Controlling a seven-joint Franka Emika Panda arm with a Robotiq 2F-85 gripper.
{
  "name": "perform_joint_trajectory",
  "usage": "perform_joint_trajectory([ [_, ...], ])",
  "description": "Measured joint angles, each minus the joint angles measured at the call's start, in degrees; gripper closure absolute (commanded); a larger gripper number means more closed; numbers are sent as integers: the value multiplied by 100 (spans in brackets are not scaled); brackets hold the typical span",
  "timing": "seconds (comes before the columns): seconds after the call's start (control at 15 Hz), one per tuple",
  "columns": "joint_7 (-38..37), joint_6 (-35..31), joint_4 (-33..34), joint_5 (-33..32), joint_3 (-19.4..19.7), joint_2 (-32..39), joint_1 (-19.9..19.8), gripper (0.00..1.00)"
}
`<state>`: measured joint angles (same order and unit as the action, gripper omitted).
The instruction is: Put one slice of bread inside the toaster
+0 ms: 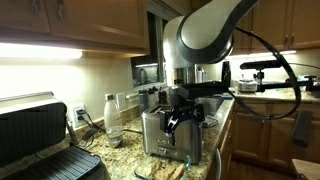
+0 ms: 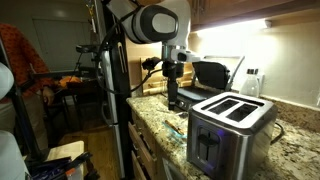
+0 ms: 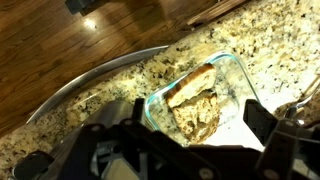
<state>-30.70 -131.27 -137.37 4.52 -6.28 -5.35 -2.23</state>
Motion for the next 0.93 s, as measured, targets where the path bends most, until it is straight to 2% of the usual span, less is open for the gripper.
perform_joint_trajectory([
  [0.6, -175, -99, -3, 294, 7, 38, 19, 0],
  [0.93, -574, -205, -6, 329, 3, 150, 86, 0],
])
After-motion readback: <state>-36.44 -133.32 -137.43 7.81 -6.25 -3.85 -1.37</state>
